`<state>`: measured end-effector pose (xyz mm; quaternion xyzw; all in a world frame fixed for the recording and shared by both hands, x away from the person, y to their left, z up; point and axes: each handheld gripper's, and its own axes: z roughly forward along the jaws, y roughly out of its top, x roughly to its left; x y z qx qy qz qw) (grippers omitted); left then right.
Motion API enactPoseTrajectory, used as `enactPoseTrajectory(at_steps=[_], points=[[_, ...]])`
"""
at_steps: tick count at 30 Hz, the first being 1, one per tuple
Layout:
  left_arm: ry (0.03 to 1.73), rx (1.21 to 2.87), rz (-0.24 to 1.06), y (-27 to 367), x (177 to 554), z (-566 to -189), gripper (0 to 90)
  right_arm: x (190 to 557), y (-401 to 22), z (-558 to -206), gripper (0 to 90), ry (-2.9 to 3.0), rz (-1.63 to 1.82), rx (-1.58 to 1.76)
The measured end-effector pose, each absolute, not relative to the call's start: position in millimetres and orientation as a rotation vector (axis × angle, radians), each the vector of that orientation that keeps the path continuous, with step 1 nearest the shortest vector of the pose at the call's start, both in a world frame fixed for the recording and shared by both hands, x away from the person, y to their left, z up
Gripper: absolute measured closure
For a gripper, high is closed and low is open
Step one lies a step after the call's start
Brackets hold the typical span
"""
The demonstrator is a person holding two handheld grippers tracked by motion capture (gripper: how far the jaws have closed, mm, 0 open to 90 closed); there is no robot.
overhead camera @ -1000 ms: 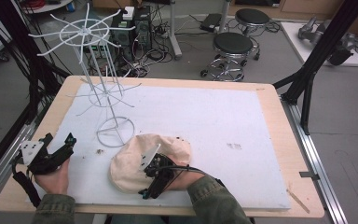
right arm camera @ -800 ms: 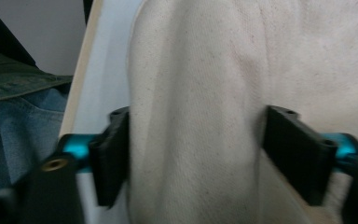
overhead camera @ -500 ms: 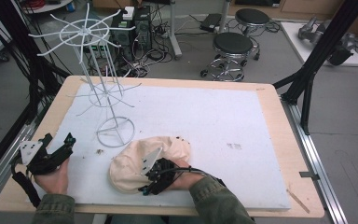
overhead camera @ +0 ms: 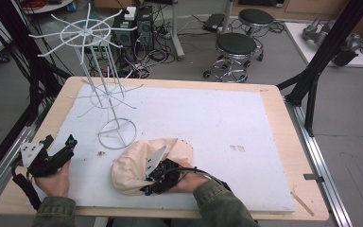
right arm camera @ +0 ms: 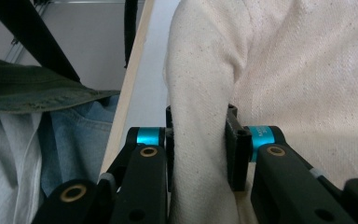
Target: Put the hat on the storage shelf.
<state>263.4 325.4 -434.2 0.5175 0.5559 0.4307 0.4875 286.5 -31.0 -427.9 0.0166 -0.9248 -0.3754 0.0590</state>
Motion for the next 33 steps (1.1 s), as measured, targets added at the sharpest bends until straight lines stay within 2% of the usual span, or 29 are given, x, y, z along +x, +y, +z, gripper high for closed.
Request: enactPoseTrajectory(at_steps=[14,23,33], points=[[1.348,1.257,1.042,324.1,262.5,-433.9,26.3,282.5,-38.4,-421.6,79.7,-2.823,-1.153,0.013],[1.349,1.251,1.029,323.4,262.3,-434.5,26.3,280.2,-58.5,-416.9,79.8,-2.804,-1.275,-0.083],[1.351,1.242,1.026,323.0,261.7,-434.4,26.3,278.5,-80.9,-393.7,79.6,-2.774,-1.485,-0.171]])
